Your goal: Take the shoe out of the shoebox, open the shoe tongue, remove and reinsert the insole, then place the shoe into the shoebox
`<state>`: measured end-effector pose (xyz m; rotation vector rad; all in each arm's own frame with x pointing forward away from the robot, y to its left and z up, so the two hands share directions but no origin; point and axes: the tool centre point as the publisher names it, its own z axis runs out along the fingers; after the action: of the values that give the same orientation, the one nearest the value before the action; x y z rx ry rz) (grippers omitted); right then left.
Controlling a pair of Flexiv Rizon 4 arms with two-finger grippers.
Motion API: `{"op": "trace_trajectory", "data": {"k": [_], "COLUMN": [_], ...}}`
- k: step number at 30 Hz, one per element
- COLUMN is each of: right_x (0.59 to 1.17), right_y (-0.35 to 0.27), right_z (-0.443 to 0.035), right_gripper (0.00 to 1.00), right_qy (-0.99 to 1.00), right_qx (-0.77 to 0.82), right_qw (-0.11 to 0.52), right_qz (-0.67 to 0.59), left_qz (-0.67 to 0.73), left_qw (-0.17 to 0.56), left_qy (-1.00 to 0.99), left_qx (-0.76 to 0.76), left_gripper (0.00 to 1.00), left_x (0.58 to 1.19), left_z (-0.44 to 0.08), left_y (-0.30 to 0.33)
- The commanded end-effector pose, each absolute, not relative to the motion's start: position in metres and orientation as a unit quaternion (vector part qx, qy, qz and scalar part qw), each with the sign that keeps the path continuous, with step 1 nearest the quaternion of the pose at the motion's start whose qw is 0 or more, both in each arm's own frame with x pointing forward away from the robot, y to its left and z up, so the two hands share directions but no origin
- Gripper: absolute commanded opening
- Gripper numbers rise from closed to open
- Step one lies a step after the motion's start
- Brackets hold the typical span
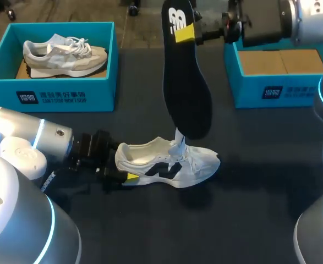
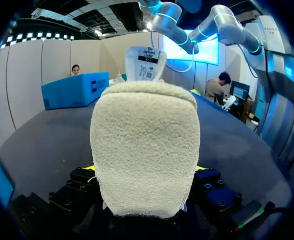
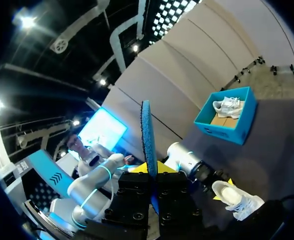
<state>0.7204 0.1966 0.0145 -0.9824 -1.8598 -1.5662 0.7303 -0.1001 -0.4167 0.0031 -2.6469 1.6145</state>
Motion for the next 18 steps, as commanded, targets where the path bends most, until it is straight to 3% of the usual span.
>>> {"op": "trace_trajectory", "data": {"k": [1, 18], "right_x": [0.699, 0.647], "right_y": [0.194, 0.197], "right_z": [0.015, 0.013], "right_gripper": [0.00, 0.00], "right_qy": [-0.681, -0.662], "right_qx": [-0.369, -0.392], "right_qw": [0.252, 0.270], "right_qz": [-0.580, -0.579], "left_qz": [0.520, 0.520], "left_qw": [0.021, 0.021], "left_qy": [-0.854, -0.854], "left_qx": [0.002, 0.002], "left_gripper": [0.00, 0.00], "left_x": [0.731, 0.731], "left_z": [-0.419, -0.419], "left_y": [-0.101, -0.101]}}
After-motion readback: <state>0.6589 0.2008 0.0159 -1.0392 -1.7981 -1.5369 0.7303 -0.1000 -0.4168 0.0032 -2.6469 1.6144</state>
